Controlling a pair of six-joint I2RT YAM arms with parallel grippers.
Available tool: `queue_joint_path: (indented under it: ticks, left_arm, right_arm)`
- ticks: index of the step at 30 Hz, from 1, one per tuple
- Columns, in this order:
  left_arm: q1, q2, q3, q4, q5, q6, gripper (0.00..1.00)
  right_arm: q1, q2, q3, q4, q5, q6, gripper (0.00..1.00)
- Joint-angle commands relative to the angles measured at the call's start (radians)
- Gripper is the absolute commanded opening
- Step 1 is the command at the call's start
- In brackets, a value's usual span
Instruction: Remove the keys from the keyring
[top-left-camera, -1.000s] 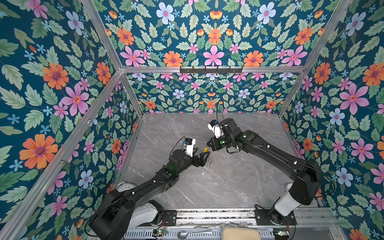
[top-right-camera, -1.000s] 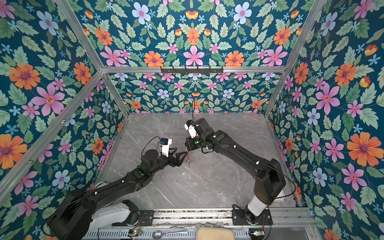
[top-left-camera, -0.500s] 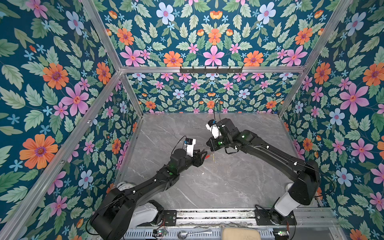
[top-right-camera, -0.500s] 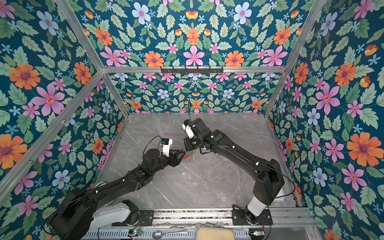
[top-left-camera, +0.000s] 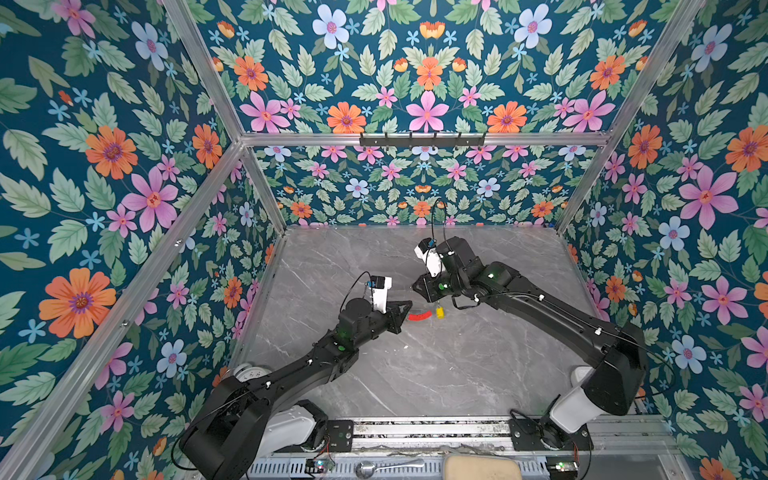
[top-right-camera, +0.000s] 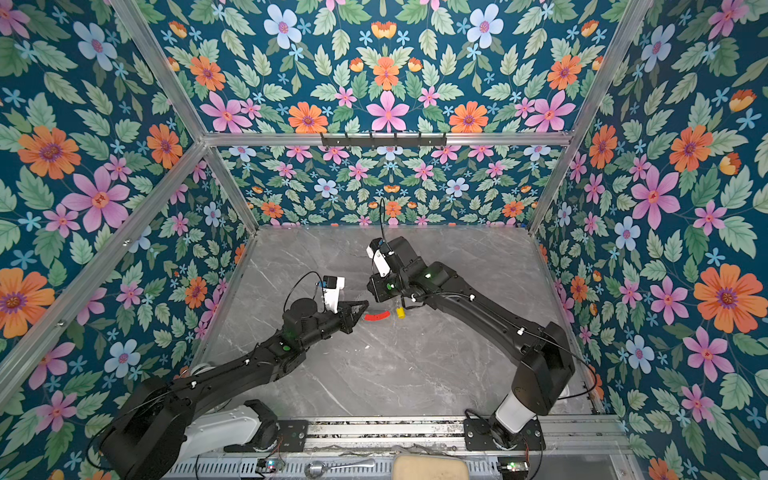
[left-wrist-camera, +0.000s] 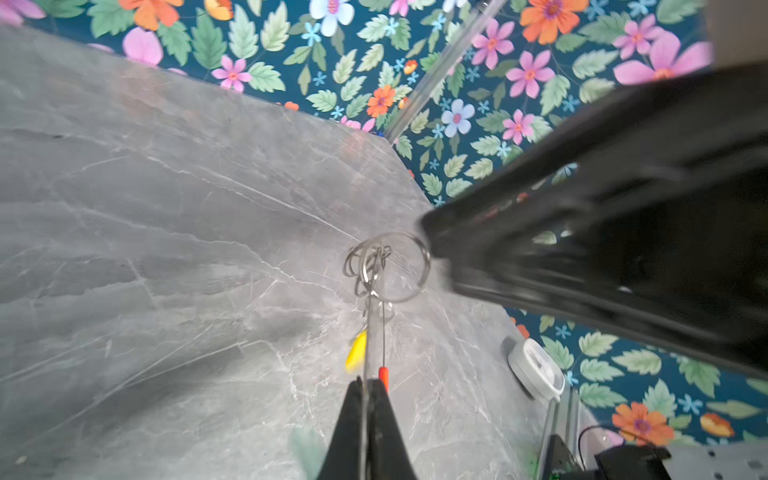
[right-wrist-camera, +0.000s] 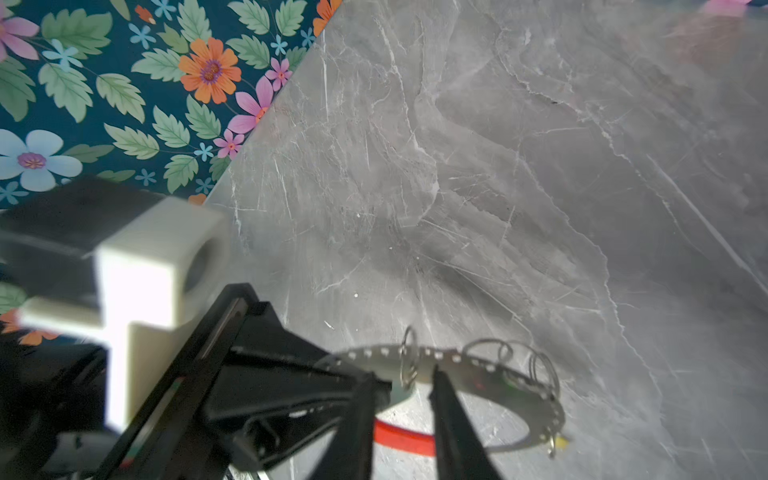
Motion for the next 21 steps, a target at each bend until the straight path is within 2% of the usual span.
queue_joint_path:
  ticks: [1,6,13,21]
  left_arm:
    - [0.006,-0.017,0.008,0.027,0.024,-0.078,0.0]
    - [0.024,-0.073,0.03,-0.05,0.045,-0.124,0.0]
    - [0.063,-0.153,0.124,-0.242,0.124,-0.158,0.0]
    - [0.143,-0.225,0.221,-0.477,0.266,-0.174,0.0]
  right_arm:
    - [-0.012,-0.07,-0.044,0.09,0.03,-0.011,0.42]
    - [-0.066,-0.229,-0.202,0.242,0.037,0.028,0.44]
    - [-0.09,-0.401,-0.451,0.45,0.112,-0.001,0.46]
    - [-0.113,-0.463,-0.558,0.48,-0.095,-0.055,0.5]
